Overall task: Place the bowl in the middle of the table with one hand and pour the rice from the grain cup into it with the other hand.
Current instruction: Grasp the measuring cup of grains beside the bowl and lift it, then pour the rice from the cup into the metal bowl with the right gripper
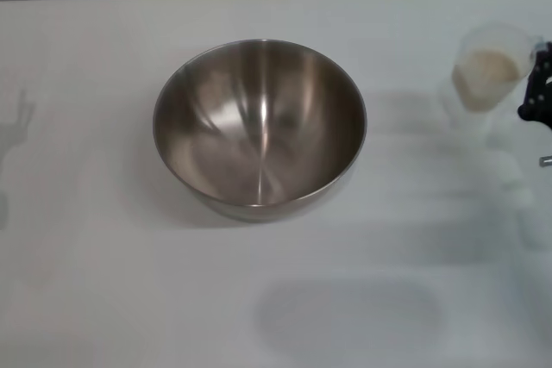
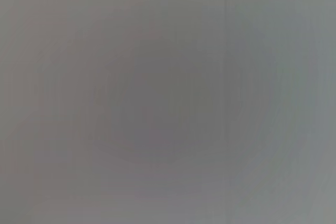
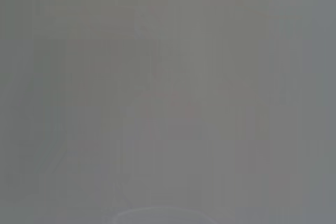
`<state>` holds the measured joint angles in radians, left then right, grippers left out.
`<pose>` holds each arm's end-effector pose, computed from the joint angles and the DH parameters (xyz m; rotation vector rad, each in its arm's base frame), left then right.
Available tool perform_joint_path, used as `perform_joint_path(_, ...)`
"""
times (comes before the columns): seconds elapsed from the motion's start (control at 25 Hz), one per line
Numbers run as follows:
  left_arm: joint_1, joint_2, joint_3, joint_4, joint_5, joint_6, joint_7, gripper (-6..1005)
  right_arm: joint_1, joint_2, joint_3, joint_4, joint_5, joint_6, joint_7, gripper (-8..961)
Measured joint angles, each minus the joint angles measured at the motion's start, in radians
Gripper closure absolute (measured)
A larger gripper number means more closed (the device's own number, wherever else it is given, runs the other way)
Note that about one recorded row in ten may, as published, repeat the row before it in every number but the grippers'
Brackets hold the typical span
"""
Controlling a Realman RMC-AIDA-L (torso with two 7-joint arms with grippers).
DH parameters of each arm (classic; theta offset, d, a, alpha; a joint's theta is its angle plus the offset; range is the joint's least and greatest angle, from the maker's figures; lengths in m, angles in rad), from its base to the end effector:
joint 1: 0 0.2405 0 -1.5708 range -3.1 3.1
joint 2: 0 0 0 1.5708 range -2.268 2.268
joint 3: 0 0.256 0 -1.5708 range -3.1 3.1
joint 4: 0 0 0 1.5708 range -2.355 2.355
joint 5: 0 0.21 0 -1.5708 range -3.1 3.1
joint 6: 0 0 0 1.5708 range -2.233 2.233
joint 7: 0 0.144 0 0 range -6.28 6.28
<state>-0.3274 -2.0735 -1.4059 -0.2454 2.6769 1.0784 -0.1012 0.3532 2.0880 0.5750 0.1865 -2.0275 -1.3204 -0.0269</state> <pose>-0.3663 0.3193 0.0241 -1.3928 -0.5906 -0.5919 0.3304 0.2952 -0.0179 -1.5691 0.3981 0.6496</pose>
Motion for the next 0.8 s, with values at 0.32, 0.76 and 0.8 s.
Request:
perform_joint_path(0.32, 0.013, -0.002, 0.017, 0.001, -0.005, 0.000, 0.000, 189, 0.048, -0.003, -0.049, 0.049, -0.017, -0.136, -0.175, 948)
perform_joint_path(0.76, 0.025, -0.005, 0.047, 0.001, -0.007, 0.000, 0.000, 189, 0.102, -0.001, -0.114, 0.166, -0.184, -0.130, -0.698, 948)
perform_joint_path(0.8, 0.025, -0.005, 0.050, 0.000, -0.008, 0.000, 0.000, 189, 0.098, -0.001, -0.115, 0.179, -0.195, -0.125, -0.747, 948)
